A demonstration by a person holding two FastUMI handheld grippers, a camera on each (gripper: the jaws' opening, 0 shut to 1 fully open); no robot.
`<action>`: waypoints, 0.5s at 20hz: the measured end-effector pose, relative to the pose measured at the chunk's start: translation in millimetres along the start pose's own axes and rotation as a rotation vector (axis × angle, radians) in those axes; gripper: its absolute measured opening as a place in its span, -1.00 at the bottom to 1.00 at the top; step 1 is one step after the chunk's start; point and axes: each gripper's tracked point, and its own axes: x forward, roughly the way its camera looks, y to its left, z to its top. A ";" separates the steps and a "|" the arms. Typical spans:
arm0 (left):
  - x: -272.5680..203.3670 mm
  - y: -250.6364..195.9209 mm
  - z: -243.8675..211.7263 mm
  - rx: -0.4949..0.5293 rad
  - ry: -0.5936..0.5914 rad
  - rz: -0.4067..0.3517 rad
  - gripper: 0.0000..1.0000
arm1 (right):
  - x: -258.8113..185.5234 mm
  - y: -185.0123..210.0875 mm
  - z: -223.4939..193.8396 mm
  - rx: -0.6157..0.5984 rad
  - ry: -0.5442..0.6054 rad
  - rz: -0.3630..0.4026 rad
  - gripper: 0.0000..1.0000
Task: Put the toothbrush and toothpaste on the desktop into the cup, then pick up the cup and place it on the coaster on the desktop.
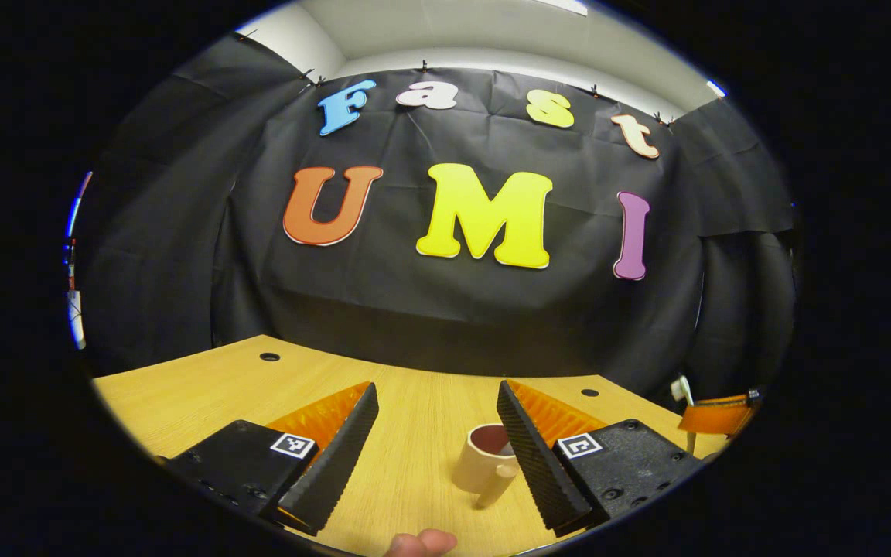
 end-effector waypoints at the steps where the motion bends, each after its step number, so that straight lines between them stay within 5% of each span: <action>1: -5.3 8.0 -1.9 0.005 0.006 0.017 0.96 | 10.7 16.4 9.5 0.005 -0.022 0.040 -1.00; 10: -40.1 40.1 -17.6 0.013 0.064 0.068 0.96 | 104.3 135.2 76.2 0.043 -0.152 0.312 -1.00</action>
